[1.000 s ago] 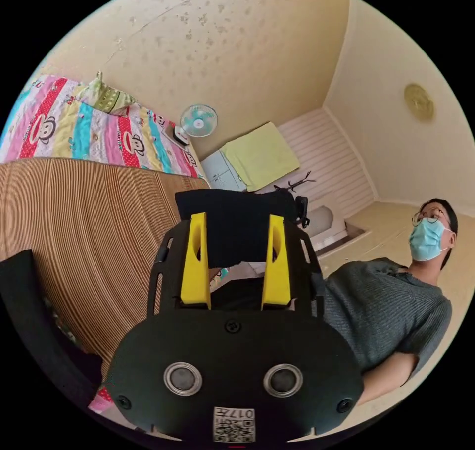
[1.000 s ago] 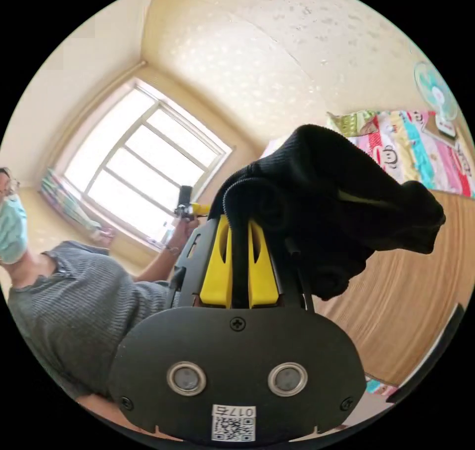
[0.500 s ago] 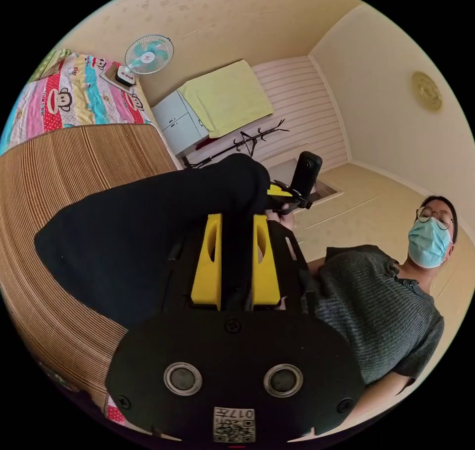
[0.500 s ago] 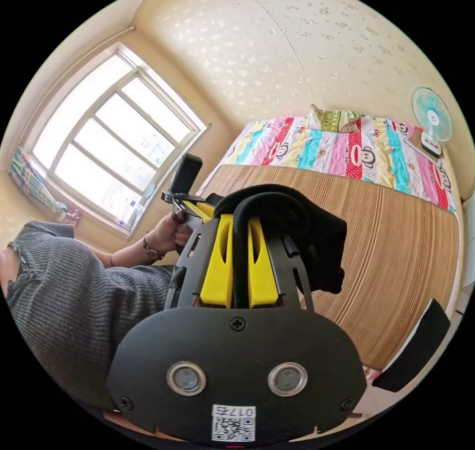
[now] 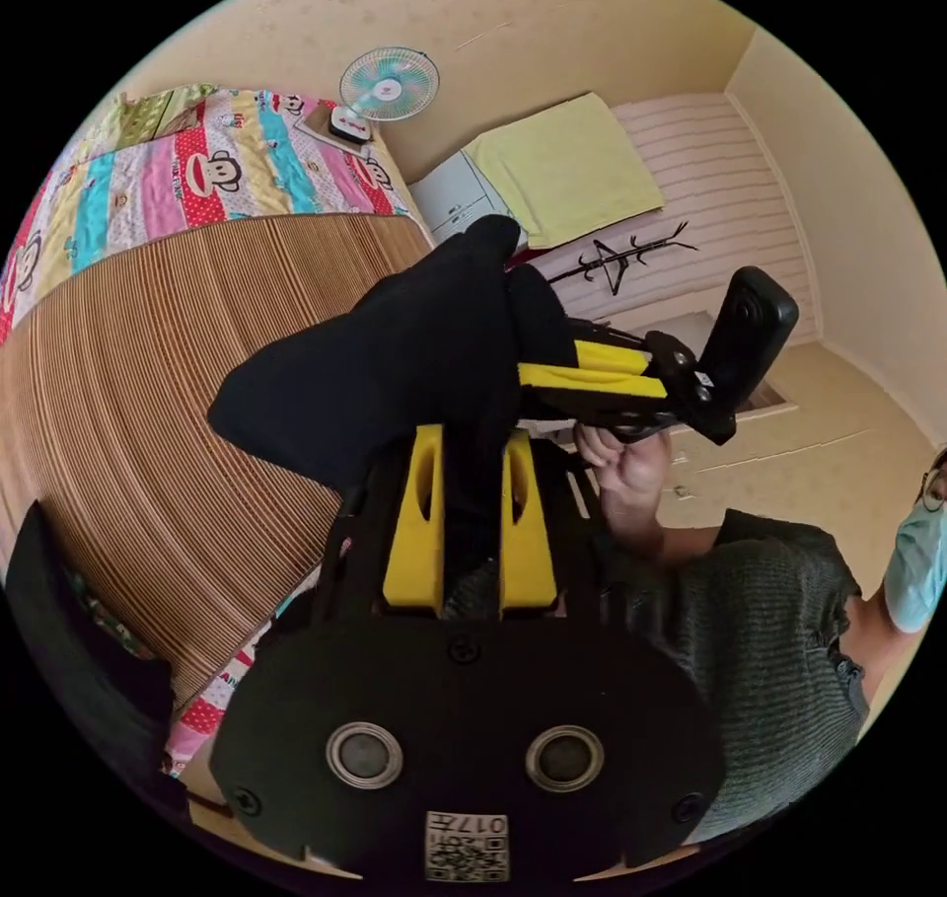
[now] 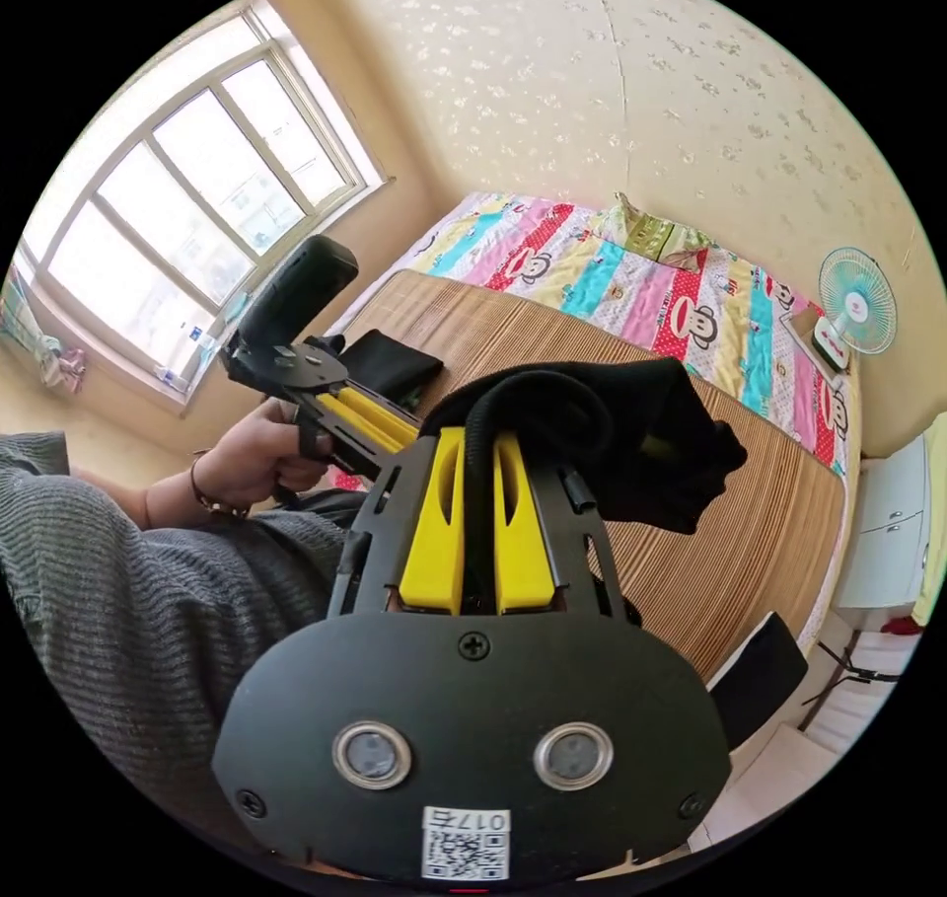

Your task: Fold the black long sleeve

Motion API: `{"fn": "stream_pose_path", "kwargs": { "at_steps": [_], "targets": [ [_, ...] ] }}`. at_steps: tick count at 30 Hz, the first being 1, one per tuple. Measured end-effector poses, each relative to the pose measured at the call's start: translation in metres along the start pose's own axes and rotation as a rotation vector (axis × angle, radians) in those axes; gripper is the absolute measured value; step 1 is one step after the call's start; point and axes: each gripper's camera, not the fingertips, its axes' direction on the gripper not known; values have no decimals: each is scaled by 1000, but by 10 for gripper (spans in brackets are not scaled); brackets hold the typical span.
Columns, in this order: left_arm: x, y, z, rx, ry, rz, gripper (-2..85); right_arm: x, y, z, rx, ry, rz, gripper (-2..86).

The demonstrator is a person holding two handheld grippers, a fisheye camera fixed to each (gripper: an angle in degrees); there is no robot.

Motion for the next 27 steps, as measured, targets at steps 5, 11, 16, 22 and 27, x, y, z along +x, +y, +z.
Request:
{"fn": "stream_pose_path", "kwargs": {
  "at_steps": [5,11,16,22,27],
  "targets": [
    [-29,21,-46,139,468,237,26,21,10,-15,115,-164,-99,15],
    [8,74,-172,410,855,897,19,51,48,-26,14,-215,-339,36],
    [62,127,-236,488,1042,1542,13,78,72,26,-111,-264,-235,52],
    [92,163,-264,494,1347,1897,12,123,92,22,-10,-206,-44,62],
    [108,170,-245,466,1598,1904,12,141,81,2,227,-354,-157,103]
  ]
}}
